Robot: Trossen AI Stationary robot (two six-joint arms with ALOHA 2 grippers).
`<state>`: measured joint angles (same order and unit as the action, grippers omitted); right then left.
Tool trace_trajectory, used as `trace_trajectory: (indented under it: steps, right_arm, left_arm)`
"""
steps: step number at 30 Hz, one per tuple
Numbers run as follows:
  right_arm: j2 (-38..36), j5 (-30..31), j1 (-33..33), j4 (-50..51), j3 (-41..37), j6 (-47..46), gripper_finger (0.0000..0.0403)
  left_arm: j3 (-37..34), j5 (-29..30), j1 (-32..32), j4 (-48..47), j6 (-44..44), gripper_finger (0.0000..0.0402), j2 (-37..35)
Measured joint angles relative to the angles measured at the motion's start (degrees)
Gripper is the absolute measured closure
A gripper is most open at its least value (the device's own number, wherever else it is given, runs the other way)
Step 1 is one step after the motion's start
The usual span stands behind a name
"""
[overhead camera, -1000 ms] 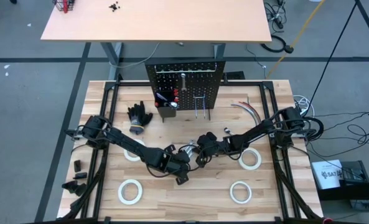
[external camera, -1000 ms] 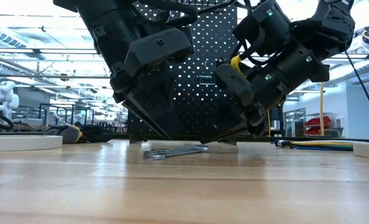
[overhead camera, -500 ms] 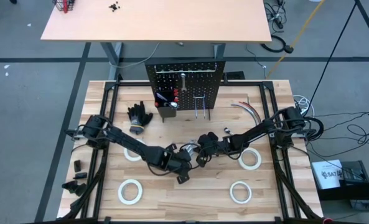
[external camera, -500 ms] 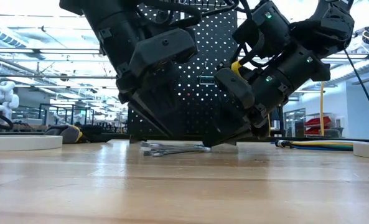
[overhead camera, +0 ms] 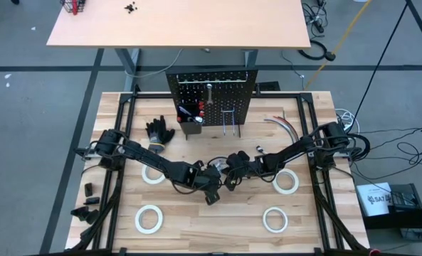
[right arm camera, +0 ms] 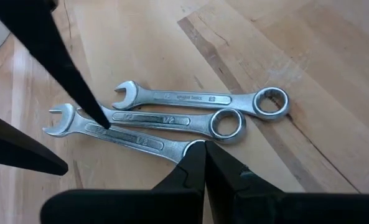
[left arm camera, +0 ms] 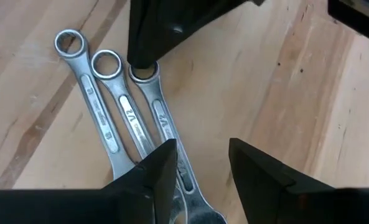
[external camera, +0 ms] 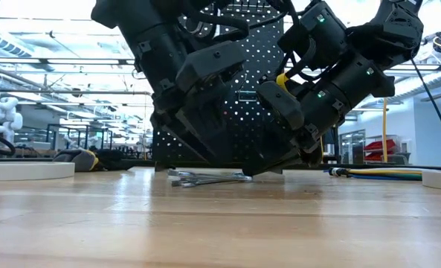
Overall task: Hang tools onto peg board
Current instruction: Hang the wrench on the peg board
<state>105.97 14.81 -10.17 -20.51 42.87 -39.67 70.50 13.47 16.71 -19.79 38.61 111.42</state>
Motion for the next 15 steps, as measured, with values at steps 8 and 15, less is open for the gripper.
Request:
trace_trajectory:
  steps: [8, 15]
  right_arm:
    - [0.04, 0.02, 0.00, 0.02, -0.03, -0.19, 0.0403]
    - [0.10, -0.03, -0.04, -0.18, -0.16, -0.17, 0.0403]
  left_arm:
    - [0.15, -2.16, 0.00, 0.65, 0.08, 0.0246, 2.34]
    - [0.31, -3.79, 0.02, -0.91, 0.10, 0.0246, 3.69]
